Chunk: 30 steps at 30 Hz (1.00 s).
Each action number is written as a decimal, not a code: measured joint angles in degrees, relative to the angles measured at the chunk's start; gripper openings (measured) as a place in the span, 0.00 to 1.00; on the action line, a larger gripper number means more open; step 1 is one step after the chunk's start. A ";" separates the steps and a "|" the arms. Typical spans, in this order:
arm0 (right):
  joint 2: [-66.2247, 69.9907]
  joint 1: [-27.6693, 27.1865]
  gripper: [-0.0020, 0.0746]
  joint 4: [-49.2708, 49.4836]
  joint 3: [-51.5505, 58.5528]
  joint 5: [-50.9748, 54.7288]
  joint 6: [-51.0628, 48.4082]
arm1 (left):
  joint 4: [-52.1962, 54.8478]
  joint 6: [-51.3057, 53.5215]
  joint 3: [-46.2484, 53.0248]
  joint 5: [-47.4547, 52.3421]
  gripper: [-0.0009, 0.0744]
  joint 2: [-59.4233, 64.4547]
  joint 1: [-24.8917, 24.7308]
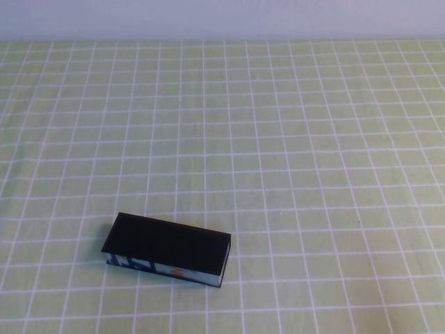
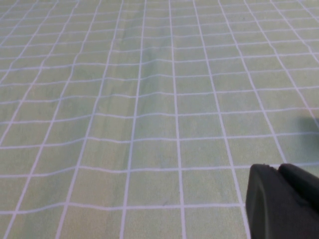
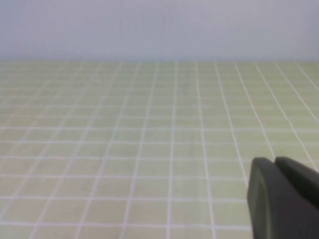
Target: Return glasses to glasses case
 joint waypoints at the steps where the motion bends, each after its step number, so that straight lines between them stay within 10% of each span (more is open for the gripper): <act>1: 0.00 -1.23 0.00 0.09 1.49 -0.33 0.00 | 0.00 0.00 0.00 0.00 0.01 0.00 0.00; 30: 0.00 -5.53 0.00 -5.18 8.43 -1.22 2.78 | 0.00 0.00 0.00 0.00 0.01 0.00 0.00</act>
